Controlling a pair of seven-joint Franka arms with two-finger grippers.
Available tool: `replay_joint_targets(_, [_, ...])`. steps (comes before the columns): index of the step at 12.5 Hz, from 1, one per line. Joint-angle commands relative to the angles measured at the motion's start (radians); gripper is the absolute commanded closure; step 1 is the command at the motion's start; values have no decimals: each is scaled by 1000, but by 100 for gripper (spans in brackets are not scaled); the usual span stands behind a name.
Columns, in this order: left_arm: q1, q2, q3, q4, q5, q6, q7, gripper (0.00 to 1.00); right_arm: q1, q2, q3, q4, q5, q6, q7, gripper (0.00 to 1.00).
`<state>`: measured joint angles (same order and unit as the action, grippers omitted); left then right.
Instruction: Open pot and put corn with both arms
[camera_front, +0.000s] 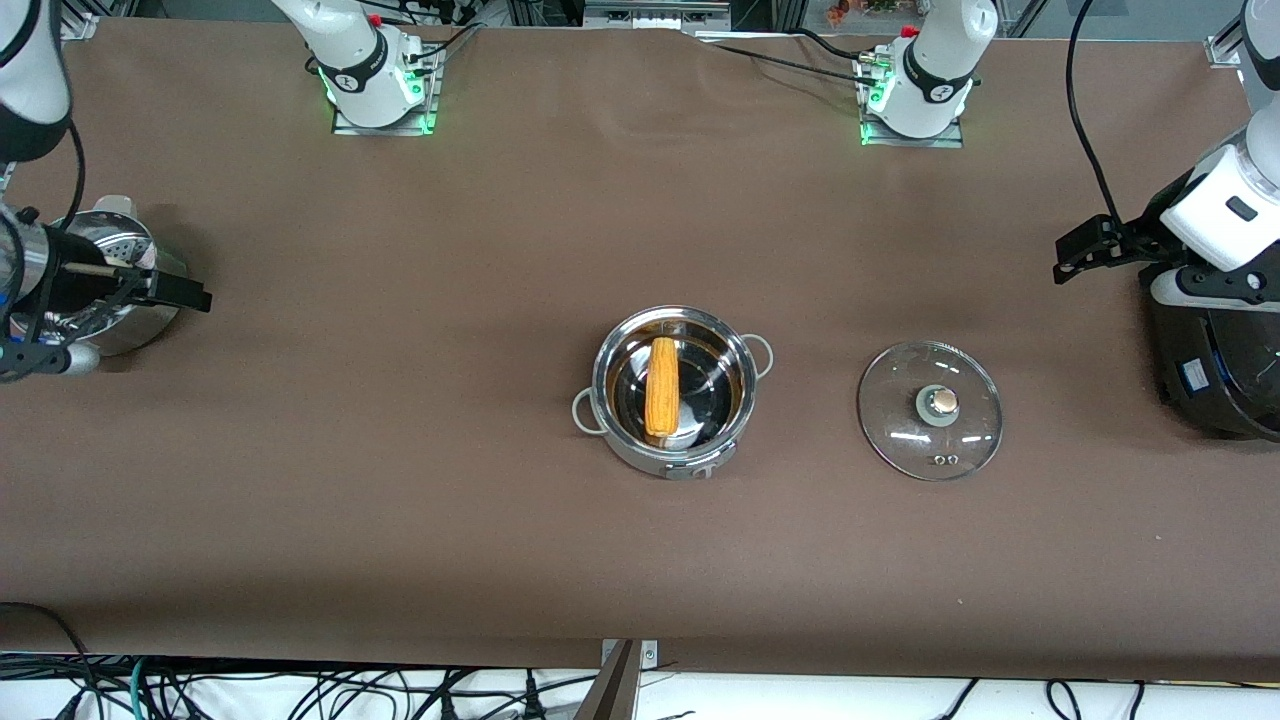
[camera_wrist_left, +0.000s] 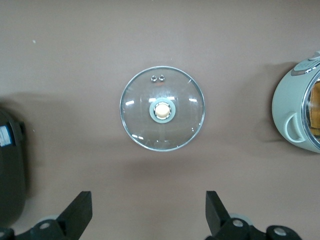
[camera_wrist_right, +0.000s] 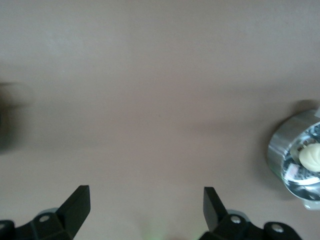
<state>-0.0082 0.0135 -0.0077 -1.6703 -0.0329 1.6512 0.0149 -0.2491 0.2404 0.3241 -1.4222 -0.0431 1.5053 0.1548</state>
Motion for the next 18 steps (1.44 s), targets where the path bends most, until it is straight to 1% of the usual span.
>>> replay_joint_targets(1, [-13,-60,18,-69,-28,25,-1,0,-22,-147,0,-199,31,84,25,0])
replay_joint_targets(3, [-6,-46,20,-53,-50,7,-1,0,-22,-170,-7,-198,14,63,31,0])
replay_joint_targets(4, [-7,-29,20,-25,-51,2,-4,0,-19,-184,-61,-193,25,46,26,0])
replay_joint_targets(5, [-9,-24,15,-19,-41,-1,-6,0,-12,-209,-106,-193,49,41,20,0])
replay_joint_targets(6, [-7,-26,15,-19,-39,-4,-15,0,-7,-226,-120,-193,84,42,20,0])
replay_joint_targets(7, [-6,-24,17,-17,-38,-16,-18,0,28,-236,-144,-193,94,41,17,0])
replay_joint_targets(8, [-7,-20,18,-11,-38,-17,-23,0,90,-236,-198,-195,92,41,17,0])
replay_joint_targets(9, [-7,-18,17,-8,-38,-18,-32,0,120,-233,-215,-193,83,44,19,0])
replay_joint_targets(11, [-9,-20,15,-8,-38,-21,-46,0,111,-204,-217,-182,80,41,-35,0])
replay_joint_targets(13, [-9,-18,14,-6,-38,-21,-46,0,93,-172,-220,-150,75,30,-173,0])
replay_joint_targets(14, [-9,-18,14,-8,-38,-21,-47,0,93,-159,-220,-136,74,27,-197,0])
replay_joint_targets(18, [-9,-7,15,-6,-38,-19,-53,0,94,-153,-218,-126,60,27,-199,0])
